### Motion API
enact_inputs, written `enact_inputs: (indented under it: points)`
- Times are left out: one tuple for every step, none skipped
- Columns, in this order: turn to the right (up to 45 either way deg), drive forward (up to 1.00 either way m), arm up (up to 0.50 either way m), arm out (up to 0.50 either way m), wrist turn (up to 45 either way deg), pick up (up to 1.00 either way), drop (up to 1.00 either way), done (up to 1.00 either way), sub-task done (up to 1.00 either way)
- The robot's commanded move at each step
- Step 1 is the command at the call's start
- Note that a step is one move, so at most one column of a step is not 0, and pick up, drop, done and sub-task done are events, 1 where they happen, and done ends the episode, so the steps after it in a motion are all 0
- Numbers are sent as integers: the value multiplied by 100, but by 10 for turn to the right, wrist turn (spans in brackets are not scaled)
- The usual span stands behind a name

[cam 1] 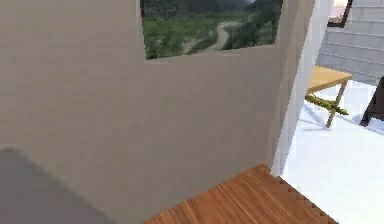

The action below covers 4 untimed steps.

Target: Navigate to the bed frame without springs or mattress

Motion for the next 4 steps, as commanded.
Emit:
enact_inputs:
  points:
    - [150,0,0,0,0,0,0,0,0]
    - [0,35,0,0,0,0,0,0,0]
    - [420,0,0,0,0,0,0,0,0]
    - [0,100,0,0,0,0,0,0,0]
